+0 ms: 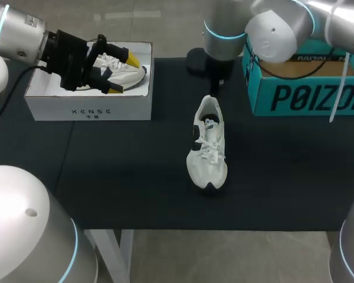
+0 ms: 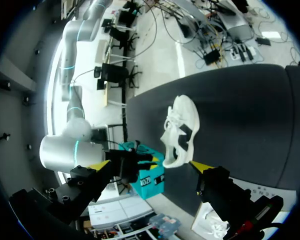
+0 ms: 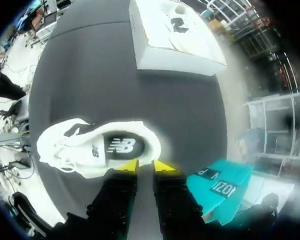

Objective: Take the shoe out of the shoebox, open the shoe tongue, remove and reinsert the insole, then place the shoe into the shoebox

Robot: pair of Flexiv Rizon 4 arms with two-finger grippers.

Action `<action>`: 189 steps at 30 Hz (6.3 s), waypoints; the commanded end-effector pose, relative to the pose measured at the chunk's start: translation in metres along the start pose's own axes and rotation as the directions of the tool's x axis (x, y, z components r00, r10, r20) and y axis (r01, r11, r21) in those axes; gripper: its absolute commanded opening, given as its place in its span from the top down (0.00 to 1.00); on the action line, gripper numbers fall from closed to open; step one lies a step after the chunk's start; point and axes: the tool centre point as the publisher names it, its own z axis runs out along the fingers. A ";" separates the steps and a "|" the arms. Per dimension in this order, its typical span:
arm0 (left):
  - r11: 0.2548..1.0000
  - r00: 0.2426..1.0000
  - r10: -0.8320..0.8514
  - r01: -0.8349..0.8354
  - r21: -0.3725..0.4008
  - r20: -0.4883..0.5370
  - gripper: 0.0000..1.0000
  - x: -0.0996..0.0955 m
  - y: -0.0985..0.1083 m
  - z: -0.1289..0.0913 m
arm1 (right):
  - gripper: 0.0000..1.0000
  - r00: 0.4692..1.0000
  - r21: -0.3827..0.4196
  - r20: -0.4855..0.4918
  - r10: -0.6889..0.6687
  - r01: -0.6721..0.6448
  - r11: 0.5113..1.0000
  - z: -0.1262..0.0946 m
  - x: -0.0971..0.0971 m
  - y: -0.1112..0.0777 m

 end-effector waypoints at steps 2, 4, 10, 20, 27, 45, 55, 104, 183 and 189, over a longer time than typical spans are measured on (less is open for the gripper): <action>1.000 1.000 0.000 0.000 -0.002 -0.002 0.00 0.000 -0.001 0.000 | 0.74 0.972 0.129 -0.082 -0.221 0.230 0.965 0.026 -0.014 0.015; 1.000 1.000 0.000 0.000 -0.002 -0.002 0.00 0.000 -0.001 0.000 | 0.71 0.973 0.120 -0.087 -0.213 0.222 0.968 0.033 -0.017 0.015; 1.000 1.000 0.000 0.000 -0.002 -0.002 0.00 0.000 -0.001 0.000 | 0.66 0.975 0.117 -0.090 -0.205 0.215 0.970 0.045 -0.020 0.013; 1.000 1.000 0.000 0.000 -0.002 -0.002 0.00 0.000 -0.001 0.000 | 0.56 0.977 0.115 -0.103 -0.188 0.199 0.973 0.072 -0.021 0.006; 1.000 1.000 0.000 0.000 -0.002 -0.002 0.00 0.000 -0.001 0.000 | 0.55 0.981 0.100 -0.120 -0.155 0.168 0.981 0.099 -0.012 -0.001; 1.000 1.000 0.000 0.000 -0.002 -0.002 0.00 0.000 -0.001 0.000 | 1.00 0.996 0.108 -0.085 0.028 -0.019 0.994 -0.010 -0.022 -0.019; 1.000 1.000 0.000 0.000 -0.002 -0.002 0.00 0.000 -0.001 0.000 | 1.00 1.000 0.133 -0.004 0.025 -0.024 0.991 -0.062 -0.044 -0.007; 1.000 1.000 0.000 0.000 -0.002 -0.002 0.00 0.000 -0.001 0.000 | 1.00 0.805 0.281 0.037 0.592 -0.577 0.767 -0.075 -0.178 -0.081; 1.000 1.000 0.000 0.000 -0.002 -0.002 0.00 0.000 -0.001 0.000 | 1.00 0.046 0.077 0.264 0.964 -0.997 0.026 -0.092 -0.248 -0.393; 1.000 1.000 0.000 0.000 -0.002 -0.002 0.00 0.000 -0.001 0.000 | 1.00 0.003 0.051 0.294 0.956 -0.999 -0.012 -0.081 -0.235 -0.405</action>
